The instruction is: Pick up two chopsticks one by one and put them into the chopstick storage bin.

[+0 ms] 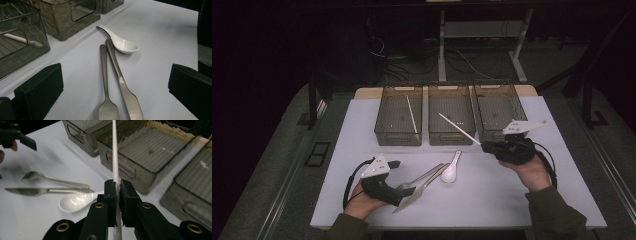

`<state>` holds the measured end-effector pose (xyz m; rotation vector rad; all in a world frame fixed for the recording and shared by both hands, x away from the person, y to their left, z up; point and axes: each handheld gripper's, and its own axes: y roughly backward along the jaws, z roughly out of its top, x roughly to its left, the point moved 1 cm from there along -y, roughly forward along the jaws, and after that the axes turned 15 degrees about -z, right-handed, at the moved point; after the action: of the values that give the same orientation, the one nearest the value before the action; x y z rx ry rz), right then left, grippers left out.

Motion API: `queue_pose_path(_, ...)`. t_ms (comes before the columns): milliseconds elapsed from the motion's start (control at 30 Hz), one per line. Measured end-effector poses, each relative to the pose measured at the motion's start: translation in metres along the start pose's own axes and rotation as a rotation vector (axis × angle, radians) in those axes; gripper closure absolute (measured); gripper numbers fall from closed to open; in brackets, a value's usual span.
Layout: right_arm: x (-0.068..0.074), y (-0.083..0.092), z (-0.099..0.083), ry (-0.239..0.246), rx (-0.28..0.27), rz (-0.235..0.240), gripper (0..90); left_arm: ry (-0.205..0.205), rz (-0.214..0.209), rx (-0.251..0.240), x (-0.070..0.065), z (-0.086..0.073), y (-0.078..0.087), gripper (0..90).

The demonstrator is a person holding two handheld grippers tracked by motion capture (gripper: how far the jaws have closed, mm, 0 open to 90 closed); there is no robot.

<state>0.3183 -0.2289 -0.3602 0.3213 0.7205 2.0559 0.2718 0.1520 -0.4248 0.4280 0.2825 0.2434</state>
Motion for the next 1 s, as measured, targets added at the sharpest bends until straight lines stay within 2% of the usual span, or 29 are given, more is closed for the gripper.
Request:
queue_pose_path(300,0.017,-0.039,0.042,-0.020,0.007,0.008,84.3,0.001,-0.002,-0.009,-0.001,0.000,-0.002,0.0)
queue_pose_path(633,0.041,-0.085,0.092,-0.010,0.029,-0.020,84.2,-0.003,-0.005,-0.013,-0.003,0.002,-0.003,0.0)
queue_pose_path(1000,0.057,-0.136,0.131,-0.052,0.062,-0.054,84.2,-0.005,-0.015,-0.022,-0.002,0.002,-0.003,0.0)
